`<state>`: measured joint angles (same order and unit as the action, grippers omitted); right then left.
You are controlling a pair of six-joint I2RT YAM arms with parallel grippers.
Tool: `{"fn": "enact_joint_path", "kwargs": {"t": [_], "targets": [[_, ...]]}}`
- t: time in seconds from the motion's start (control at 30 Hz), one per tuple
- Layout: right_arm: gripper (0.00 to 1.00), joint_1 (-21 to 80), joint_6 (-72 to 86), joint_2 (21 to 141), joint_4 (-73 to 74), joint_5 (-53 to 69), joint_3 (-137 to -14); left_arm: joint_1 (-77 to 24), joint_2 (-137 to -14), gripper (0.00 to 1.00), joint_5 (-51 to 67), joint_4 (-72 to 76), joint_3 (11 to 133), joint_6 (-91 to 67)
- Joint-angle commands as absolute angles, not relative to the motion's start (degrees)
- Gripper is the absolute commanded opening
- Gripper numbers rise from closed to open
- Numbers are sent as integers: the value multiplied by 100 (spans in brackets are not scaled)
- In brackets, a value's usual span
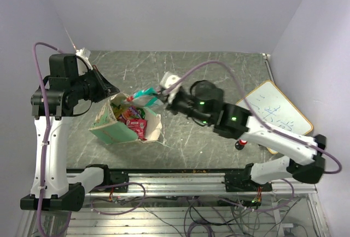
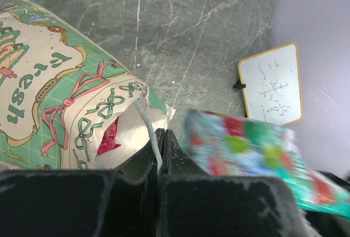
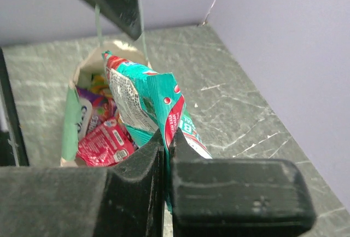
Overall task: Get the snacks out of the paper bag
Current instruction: Take out the snack from the paper bag, then place the snack at the center of the board.
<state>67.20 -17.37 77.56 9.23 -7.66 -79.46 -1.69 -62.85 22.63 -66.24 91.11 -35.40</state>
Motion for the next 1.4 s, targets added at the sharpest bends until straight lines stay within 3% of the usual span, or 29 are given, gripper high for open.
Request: {"fn": "enact_joint_path", "kwargs": {"t": [0.0, 0.23, 0.37, 0.53, 0.63, 0.9, 1.03, 1.17, 1.27, 1.37], "targets": [[0, 6724, -529, 6837, 1534, -1331, -8347, -160, -6078, 7, 2181, -6200, 9067, -3690], [0, 6719, 2020, 5979, 3819, -3202, -8287, -165, -5993, 7, 2055, -6125, 8967, -3708], [0, 6715, 2880, 5743, 4563, -3671, -7905, -167, -5994, 7, 1988, -6082, 8878, -3795], [0, 6700, 3223, 5800, 4562, -4767, -6948, -164, -6099, 7, 1881, -6291, 8949, -3810], [0, 6346, 2811, 6103, 3760, -4907, -6462, -164, -6230, 7, 1783, -6580, 9139, -3699], [0, 3354, 2872, 8030, 1470, -1380, -6667, -167, -6228, 7, 1793, -6557, 9058, -4022], [0, 2784, 3422, 9515, 815, -177, -7697, -166, -6283, 7, 1812, -6615, 9055, -4011], [0, 2070, 5243, 11389, -222, 1494, -9337, -165, -6419, 7, 1880, -6898, 9122, -3997], [0, 1943, 6392, 12428, -1083, 1856, -9979, -166, -6382, 7, 1998, -6872, 9053, -4171], [0, 1893, 7006, 13322, -970, 1856, -10649, -166, -6383, 7, 1933, -6969, 9104, -4180]]}}
